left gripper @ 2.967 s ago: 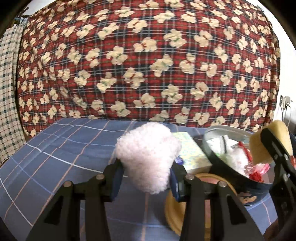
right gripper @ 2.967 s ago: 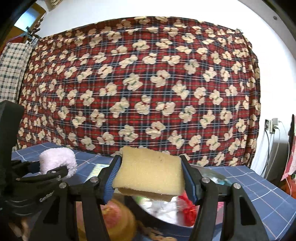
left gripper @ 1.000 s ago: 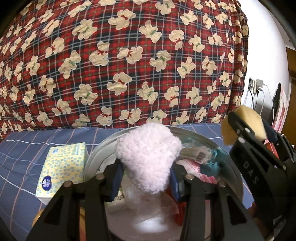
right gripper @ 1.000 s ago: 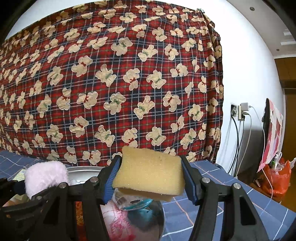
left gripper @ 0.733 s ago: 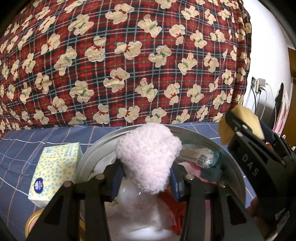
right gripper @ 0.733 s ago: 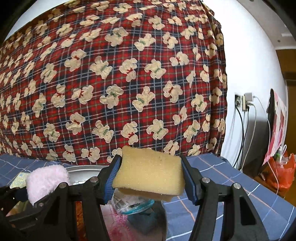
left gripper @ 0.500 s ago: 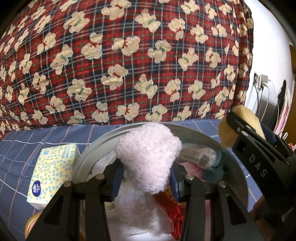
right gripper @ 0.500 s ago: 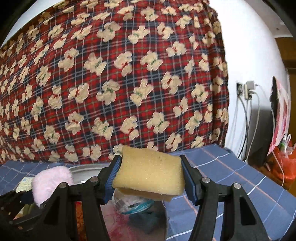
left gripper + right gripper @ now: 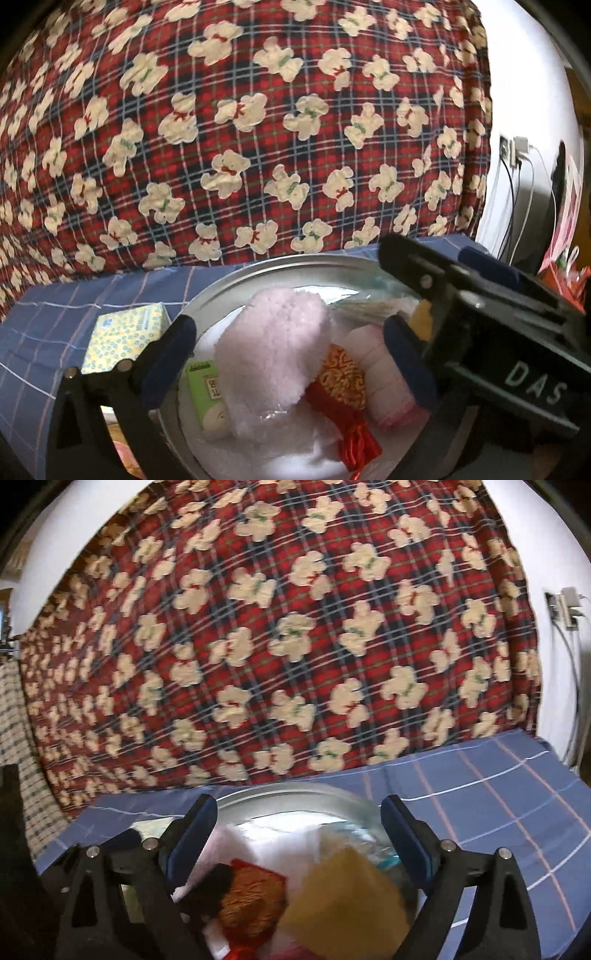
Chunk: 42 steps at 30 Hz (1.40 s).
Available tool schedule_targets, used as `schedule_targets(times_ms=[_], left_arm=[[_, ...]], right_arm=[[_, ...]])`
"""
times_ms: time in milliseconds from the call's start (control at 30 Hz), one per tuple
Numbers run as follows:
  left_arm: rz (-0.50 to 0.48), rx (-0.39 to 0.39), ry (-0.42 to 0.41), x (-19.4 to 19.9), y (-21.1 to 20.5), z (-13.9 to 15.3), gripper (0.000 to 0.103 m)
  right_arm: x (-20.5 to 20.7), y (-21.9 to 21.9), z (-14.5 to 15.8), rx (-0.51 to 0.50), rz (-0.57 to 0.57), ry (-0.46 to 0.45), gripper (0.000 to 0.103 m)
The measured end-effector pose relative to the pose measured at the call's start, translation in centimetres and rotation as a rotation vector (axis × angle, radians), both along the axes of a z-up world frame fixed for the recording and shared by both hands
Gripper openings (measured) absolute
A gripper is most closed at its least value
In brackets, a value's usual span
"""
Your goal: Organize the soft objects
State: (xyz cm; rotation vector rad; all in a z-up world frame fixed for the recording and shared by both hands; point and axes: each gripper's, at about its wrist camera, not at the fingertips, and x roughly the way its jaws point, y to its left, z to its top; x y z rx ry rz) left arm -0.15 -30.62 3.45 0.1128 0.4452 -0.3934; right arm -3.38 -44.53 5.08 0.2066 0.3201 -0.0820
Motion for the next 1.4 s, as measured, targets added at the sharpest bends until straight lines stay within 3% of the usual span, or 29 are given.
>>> schedule_targets(times_ms=[133,400,533,700,933,1233,1400], left_arm=[[-0.003,-0.011,0.0,-0.4,0.3,-0.2,0.103],[0.032,-0.023,-0.035,-1.4,1.5,-0.7,0.103],[0.046,-0.03,-0.076,-2.3,2.4,-0.8,0.103],[0.041,-0.046,-0.078,-2.9,3.2,-1.3,0.103],[0.033,-0.033,-0.167,-4.5,3.3,-1.2,0.103],[0.035,-0.065,-0.153,-4.9,3.7,-1.4,0.103],[0.029,-0.098,-0.161,-5.6,4.5,-1.3,0.103]], right_arm=[[-0.7,0.6,-0.1,0.013,0.038,-0.035,0.092],[-4.1,-0.8,0.1,0.052,-0.114,-0.164,0.092],[-4.5,-0.7,-0.1,0.028,-0.153,-0.165,0.092],[-5.9,0.1,-0.3,-0.023,-0.218,-0.23,0.092],[-7.5,1.1,-0.3,-0.13,-0.307,-0.276,0.092],[-9.8,2.4,-0.5,-0.161,-0.305,-0.268,0.092],[-11.2,3.2,-0.5,-0.186,-0.325,-0.309,0.096]])
